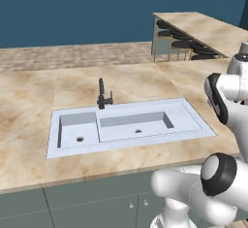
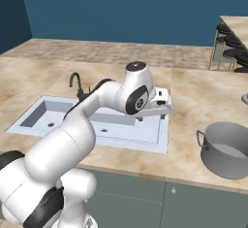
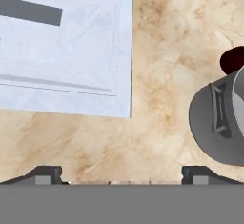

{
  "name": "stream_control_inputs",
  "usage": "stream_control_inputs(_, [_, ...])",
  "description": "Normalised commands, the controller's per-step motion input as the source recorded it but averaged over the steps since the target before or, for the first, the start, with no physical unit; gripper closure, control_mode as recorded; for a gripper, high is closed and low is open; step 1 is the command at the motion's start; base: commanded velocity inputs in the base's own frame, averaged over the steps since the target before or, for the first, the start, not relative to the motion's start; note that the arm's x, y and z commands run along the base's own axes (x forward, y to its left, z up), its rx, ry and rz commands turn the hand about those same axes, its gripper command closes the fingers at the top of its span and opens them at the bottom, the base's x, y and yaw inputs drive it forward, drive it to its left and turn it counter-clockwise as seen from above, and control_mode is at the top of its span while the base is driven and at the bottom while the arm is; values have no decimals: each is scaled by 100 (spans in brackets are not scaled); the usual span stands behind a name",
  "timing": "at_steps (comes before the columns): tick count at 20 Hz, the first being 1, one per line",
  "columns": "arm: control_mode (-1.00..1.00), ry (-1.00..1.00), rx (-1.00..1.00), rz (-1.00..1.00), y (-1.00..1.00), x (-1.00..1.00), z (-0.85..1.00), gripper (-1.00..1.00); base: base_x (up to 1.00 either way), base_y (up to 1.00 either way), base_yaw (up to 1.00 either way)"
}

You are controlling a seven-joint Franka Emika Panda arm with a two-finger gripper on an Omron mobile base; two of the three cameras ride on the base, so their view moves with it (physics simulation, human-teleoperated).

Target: Place the pot in the left basin and the mug in the right basin of the sink.

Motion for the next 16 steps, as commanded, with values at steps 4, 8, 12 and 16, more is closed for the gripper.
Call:
stream_control_inputs(4, [-100, 0, -7, 0, -32, 0, 0, -100, 0, 0, 0])
stream_control_inputs(8, [-100, 0, -8, 0, -37, 0, 0, -100, 0, 0, 0])
stream_control_inputs(12, [-100, 0, -7, 0, -40, 0, -5, -100, 0, 0, 0])
stream_control_inputs(16, [-100, 0, -7, 0, -38, 0, -10, -100, 0, 0, 0])
